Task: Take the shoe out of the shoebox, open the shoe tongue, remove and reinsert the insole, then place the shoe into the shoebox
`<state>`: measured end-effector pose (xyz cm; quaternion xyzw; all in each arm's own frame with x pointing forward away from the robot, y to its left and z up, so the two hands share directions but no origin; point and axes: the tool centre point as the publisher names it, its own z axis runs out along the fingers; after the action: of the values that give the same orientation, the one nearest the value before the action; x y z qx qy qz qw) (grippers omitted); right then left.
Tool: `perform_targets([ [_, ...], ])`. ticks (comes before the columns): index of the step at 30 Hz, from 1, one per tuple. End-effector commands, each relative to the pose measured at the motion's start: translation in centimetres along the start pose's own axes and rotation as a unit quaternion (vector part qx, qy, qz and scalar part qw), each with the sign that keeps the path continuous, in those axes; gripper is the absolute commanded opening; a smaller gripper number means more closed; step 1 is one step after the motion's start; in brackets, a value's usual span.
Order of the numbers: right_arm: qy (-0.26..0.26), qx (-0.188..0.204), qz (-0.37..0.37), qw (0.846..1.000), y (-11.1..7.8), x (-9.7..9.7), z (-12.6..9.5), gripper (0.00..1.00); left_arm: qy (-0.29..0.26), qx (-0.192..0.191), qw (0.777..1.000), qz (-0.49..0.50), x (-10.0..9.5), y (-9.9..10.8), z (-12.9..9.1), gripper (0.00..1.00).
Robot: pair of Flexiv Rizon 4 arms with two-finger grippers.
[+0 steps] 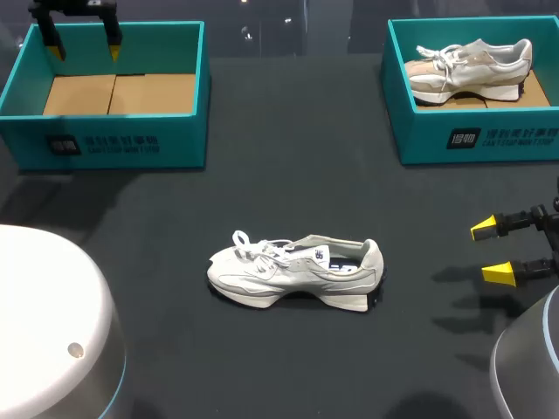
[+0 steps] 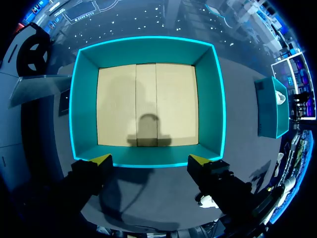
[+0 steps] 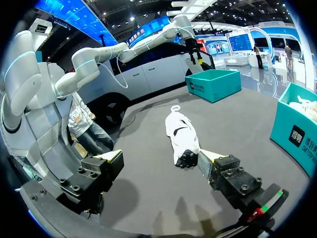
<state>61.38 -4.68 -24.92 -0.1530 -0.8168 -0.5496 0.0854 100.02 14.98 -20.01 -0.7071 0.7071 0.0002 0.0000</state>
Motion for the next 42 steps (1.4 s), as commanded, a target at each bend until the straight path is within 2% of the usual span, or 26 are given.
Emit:
perform_targets([
  [1,0.003,-0.004,-0.009,1.000,0.6,-0.5,0.2,1.00,0.000,0.000,1.000,0.000,0.0,0.0,0.0,1.00],
  [24,0.003,-0.004,-0.009,1.000,0.6,-0.5,0.2,1.00,0.000,0.000,1.000,0.000,0.0,0.0,0.0,1.00],
  [26,-0.009,-0.003,-0.035,0.999,0.2,-0.9,0.7,1.00,0.000,0.000,1.000,0.000,0.0,0.0,0.0,1.00],
  [28,-0.011,-0.031,-0.065,0.997,-0.2,-1.1,1.0,1.00,0.000,0.000,1.000,0.000,0.0,0.0,0.0,1.00],
  [31,-0.007,-0.052,-0.094,0.994,-0.8,-1.6,1.6,1.00,0.000,0.000,1.000,0.000,0.0,0.0,0.0,1.00],
  [37,0.003,-0.076,-0.117,0.990,-2.3,-3.2,2.6,1.00,0.000,0.000,1.000,0.000,0.0,0.0,0.0,1.00],
  [42,-0.008,-0.057,-0.132,0.990,-3.0,-4.1,3.4,1.00,0.000,0.000,1.000,0.000,0.0,0.0,0.0,1.00],
])
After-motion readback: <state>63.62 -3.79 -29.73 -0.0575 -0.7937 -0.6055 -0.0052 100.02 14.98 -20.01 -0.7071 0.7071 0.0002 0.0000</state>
